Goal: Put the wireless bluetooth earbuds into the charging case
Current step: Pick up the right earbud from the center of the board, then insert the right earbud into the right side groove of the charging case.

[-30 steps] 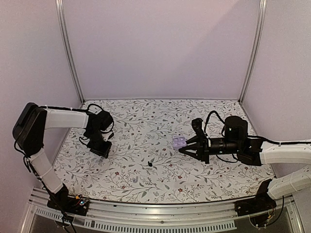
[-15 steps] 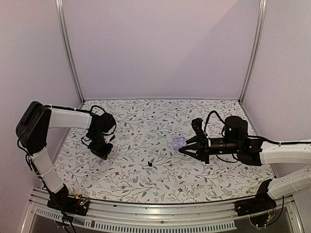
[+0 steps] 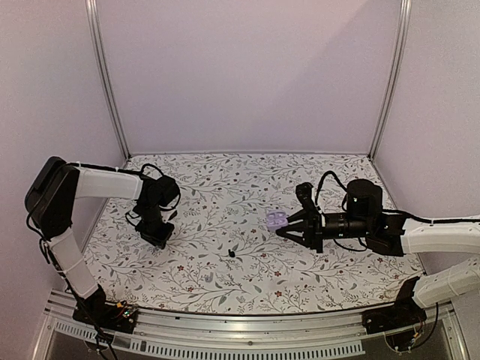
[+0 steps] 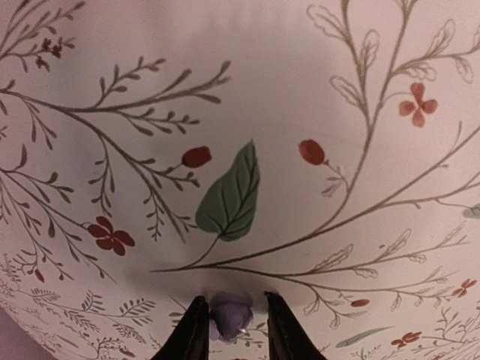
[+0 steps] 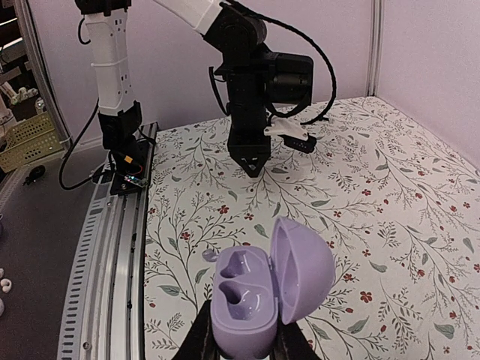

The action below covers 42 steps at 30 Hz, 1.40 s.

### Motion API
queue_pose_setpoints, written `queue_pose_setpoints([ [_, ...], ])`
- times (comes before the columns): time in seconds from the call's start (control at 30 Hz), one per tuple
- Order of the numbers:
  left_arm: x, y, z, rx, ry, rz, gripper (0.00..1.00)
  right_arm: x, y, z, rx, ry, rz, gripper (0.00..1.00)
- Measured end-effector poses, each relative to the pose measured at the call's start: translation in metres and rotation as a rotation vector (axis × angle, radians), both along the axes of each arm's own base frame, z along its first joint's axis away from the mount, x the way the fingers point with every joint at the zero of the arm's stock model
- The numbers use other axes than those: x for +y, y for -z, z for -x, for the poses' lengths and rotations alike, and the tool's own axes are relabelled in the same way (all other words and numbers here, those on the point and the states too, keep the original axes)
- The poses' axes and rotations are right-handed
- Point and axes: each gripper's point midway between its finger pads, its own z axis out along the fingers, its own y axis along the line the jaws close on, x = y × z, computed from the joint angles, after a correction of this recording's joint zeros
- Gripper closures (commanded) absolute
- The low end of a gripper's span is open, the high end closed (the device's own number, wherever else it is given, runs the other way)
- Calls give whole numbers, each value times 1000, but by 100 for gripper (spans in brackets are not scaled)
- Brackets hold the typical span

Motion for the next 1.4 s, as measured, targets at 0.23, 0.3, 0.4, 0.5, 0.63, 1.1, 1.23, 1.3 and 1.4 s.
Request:
queue_pose_setpoints([
  [0.23,-1,0,4,17,-3,4,82,0,0,0,0,0,0,100],
  [0.3,-1,0,5,20,-6,7,87,0,0,0,0,0,0,100],
  [0.4,-2,0,6,24,-2,9,91,0,0,0,0,0,0,100],
  [0.5,-2,0,6,24,1,9,93,0,0,0,0,0,-1,100],
  [0.63,-2,-1,5,21,2,9,94,0,0,0,-1,-1,-1,100],
  [1.1,-77,-137,-58,-459,101,414,97,5,-16,-2,-99,-21,-68,100],
  [1.23,-125,-217,-54,-693,243,638,96,10,-15,-5,-135,-28,-79,100],
  [1.3,-152,-252,-42,-789,335,740,96,13,-15,-6,-161,-32,-86,100],
  [1.4,-182,-283,-23,-867,438,844,96,18,-19,-5,-221,-35,-96,100],
])
